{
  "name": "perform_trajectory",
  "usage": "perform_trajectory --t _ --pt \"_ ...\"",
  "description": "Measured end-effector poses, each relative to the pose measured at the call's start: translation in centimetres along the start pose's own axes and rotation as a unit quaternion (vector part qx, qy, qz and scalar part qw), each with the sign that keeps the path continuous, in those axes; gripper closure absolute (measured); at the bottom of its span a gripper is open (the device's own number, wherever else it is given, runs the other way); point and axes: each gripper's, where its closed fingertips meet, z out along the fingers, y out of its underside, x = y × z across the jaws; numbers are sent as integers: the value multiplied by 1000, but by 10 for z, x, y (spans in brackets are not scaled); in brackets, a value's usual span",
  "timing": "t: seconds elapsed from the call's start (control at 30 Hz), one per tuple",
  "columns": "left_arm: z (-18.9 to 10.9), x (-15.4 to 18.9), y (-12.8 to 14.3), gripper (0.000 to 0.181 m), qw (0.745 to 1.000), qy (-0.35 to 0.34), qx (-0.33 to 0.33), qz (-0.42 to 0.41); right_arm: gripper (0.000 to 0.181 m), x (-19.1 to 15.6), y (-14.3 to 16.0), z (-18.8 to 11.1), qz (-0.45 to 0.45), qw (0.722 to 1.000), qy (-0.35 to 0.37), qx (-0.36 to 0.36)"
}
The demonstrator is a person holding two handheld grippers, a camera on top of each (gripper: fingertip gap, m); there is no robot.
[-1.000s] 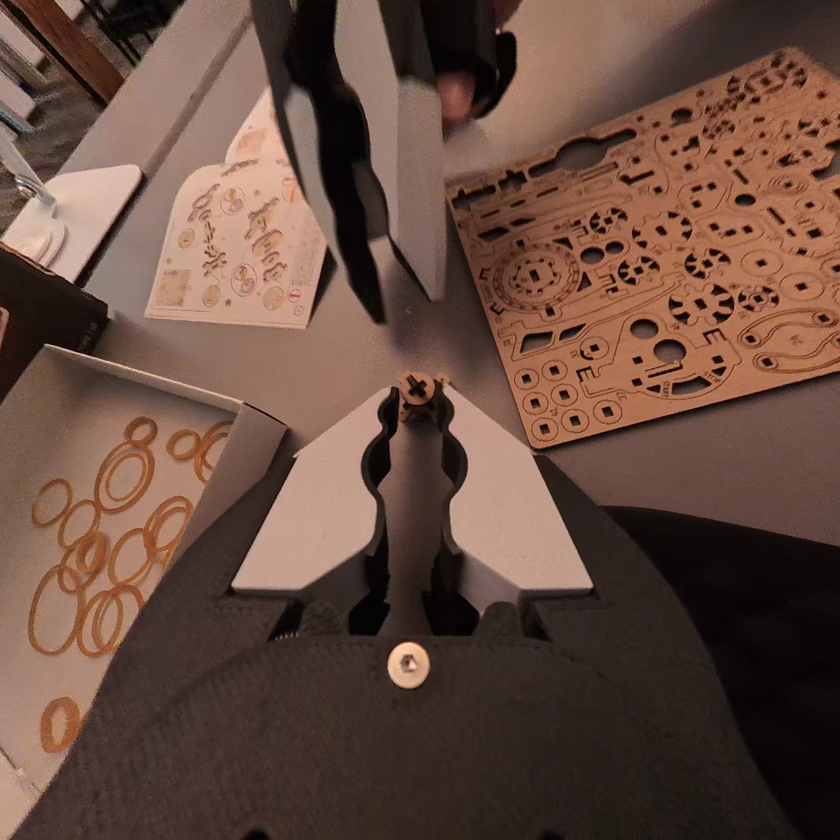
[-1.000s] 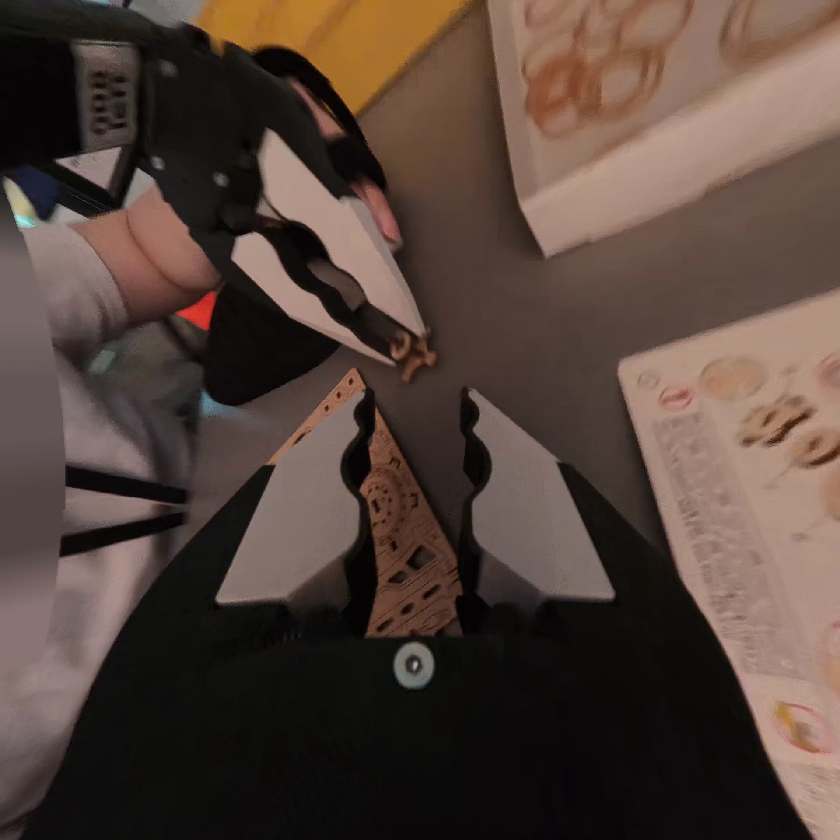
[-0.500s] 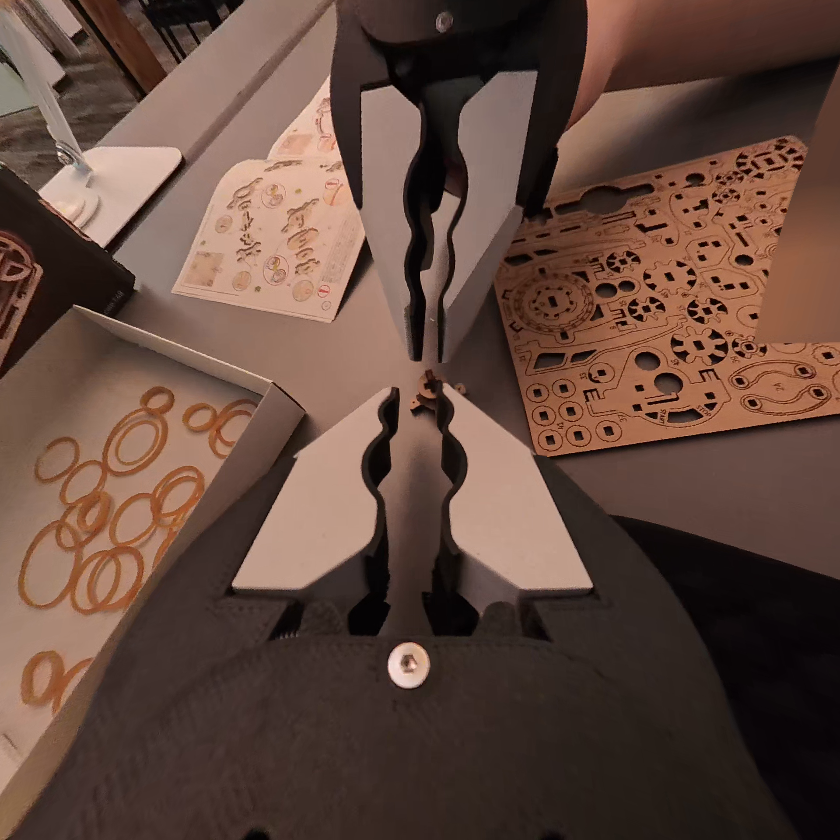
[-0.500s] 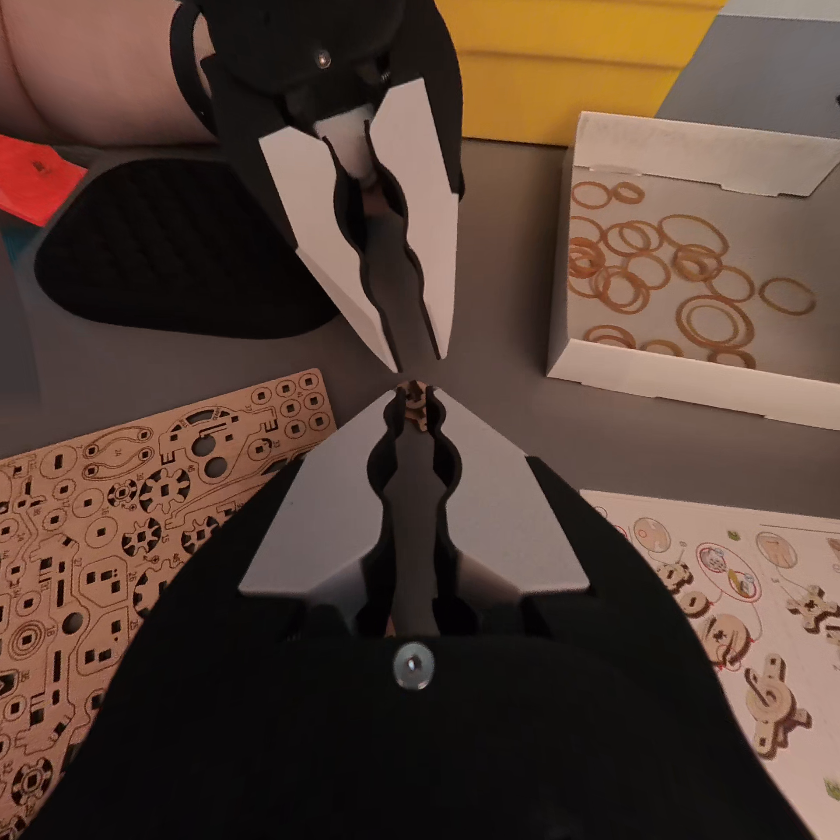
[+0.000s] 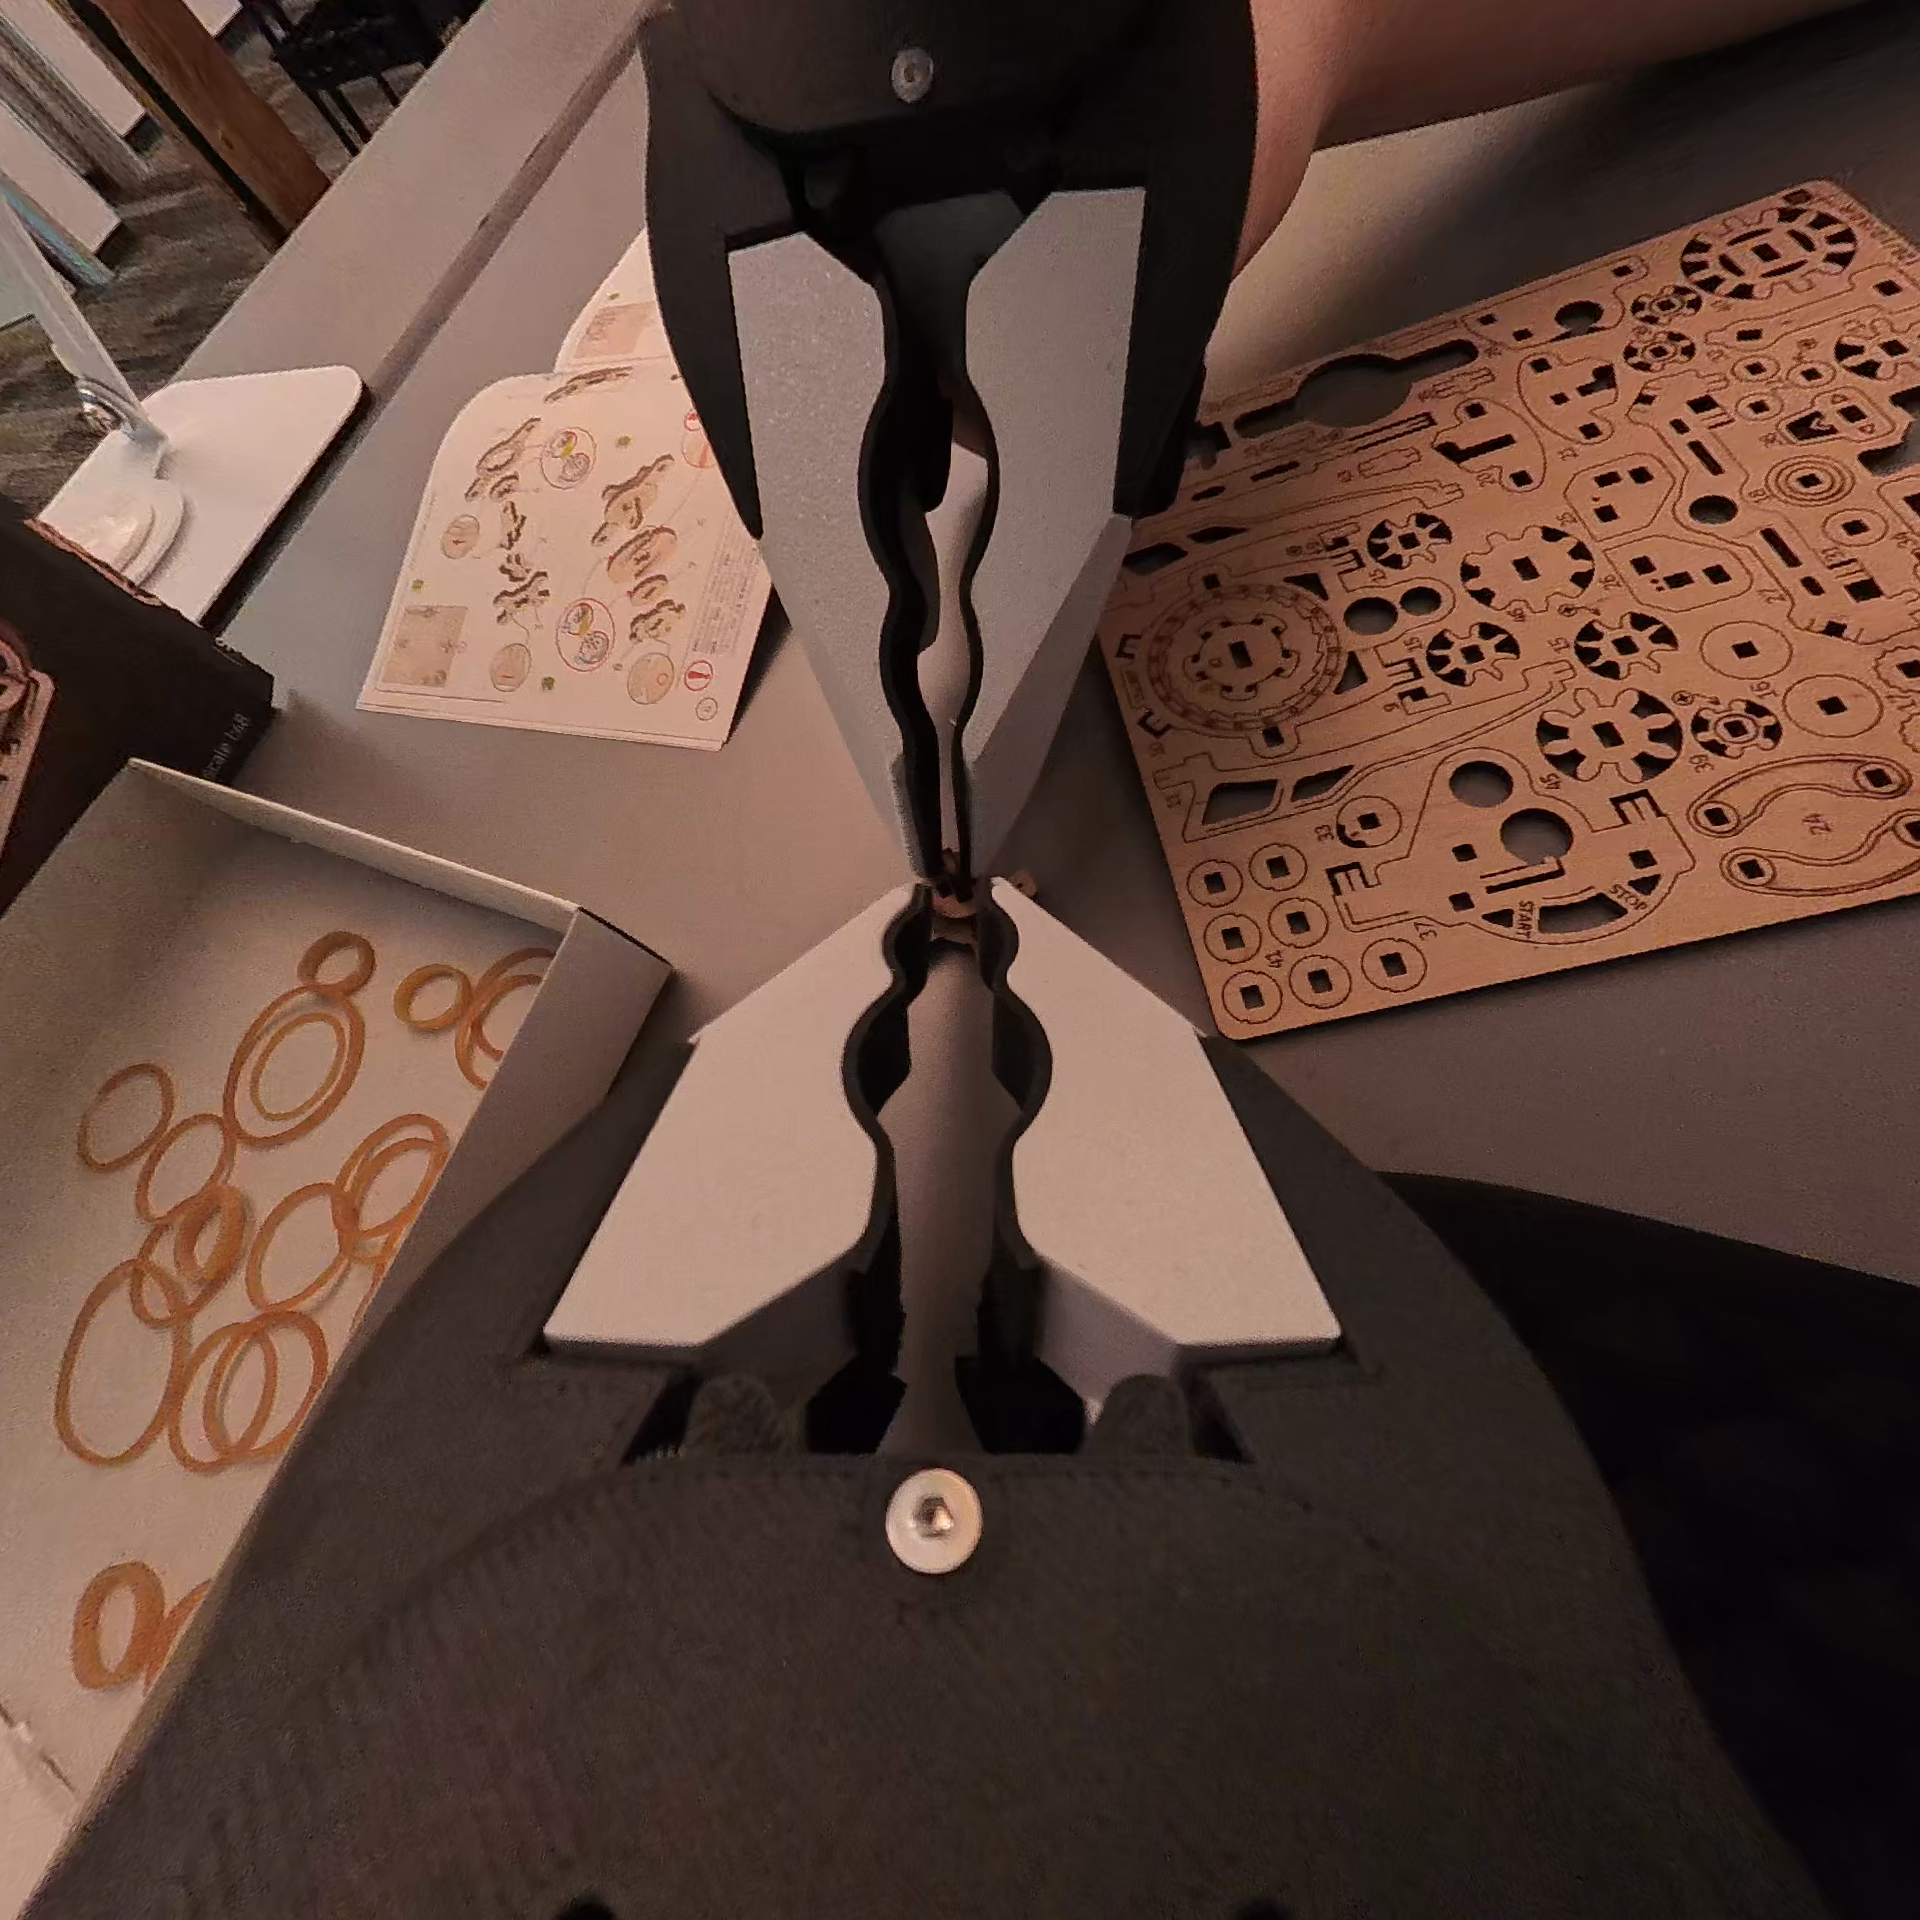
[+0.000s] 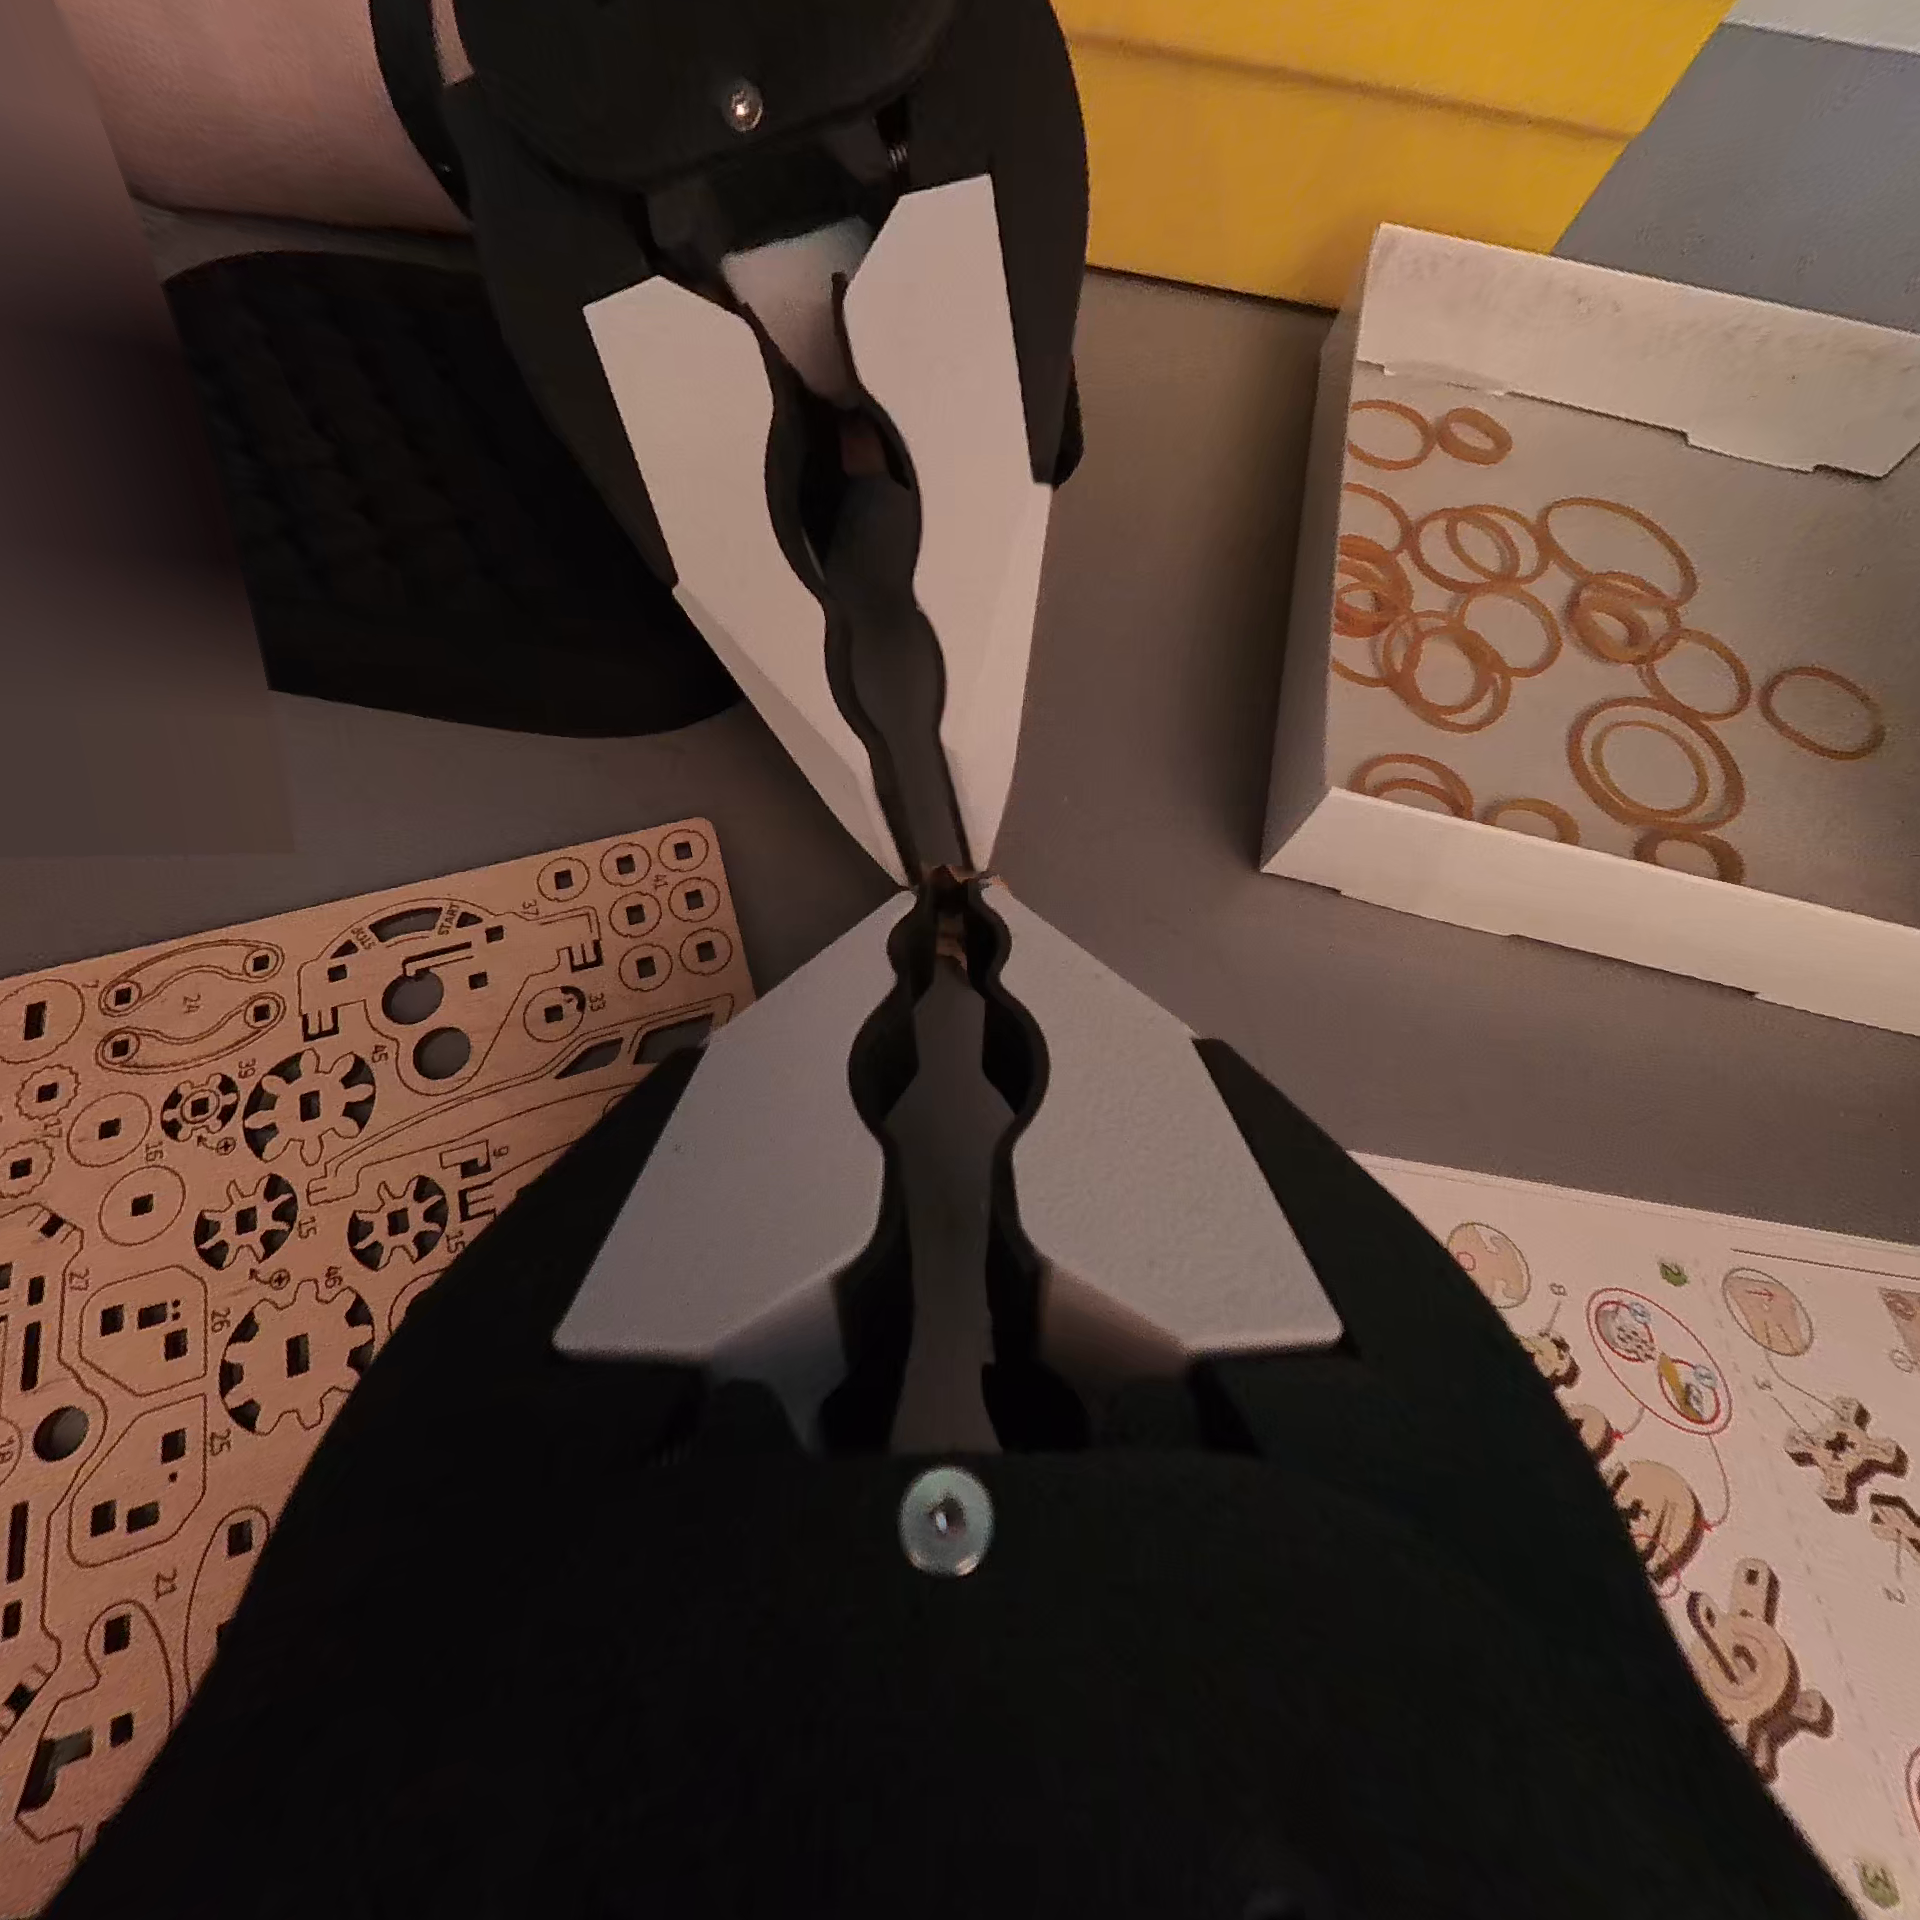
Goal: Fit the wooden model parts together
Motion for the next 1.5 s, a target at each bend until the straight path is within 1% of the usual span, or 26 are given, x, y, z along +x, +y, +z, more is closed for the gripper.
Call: perform_trajectory --t 0.5,0.83,0.9,0.97,1.07,1.17,1.23,1.3,1.4,1.47,1.5 --pt "1 1 0 178 999 27 0 -24 176 -1 1 1 9 1000 -11 -13" --pt "1 1 0 178 999 27 -1 -29 175 -1 2 1 -2 1000 -5 -22" --pt "1 0 0 176 1000 18 -2 -25 176 0 2 1 9 1000 -11 -15" --pt "0 -5 1 167 1000 -3 -3 -24 176 1 1 1 7 1000 -12 -8" --pt "0 -4 1 168 1000 -9 -2 -15 177 0 1 0 19 1000 -16 -13" --pt "2 -1 1 168 1000 -1 -6 -10 168 -2 0 -1 27 999 -25 -23" --pt "1 -1 1 168 1000 1 -5 -10 173 -1 -2 -4 4 999 -16 -28" --pt "0 -3 2 163 1000 -6 -6 -12 176 0 -6 -9 -32 999 -1 -32" --pt "-3 -2 3 163 1000 -8 -14 -9 176 0 0 -12 -76 994 3 -84" --pt "-4 -1 4 162 1000 -16 -22 2 174 2 0 -12 -119 987 12 -111" --pt "-5 0 3 161 1000 -19 -24 7 173 1 -3 -12 -131 984 4 -117"
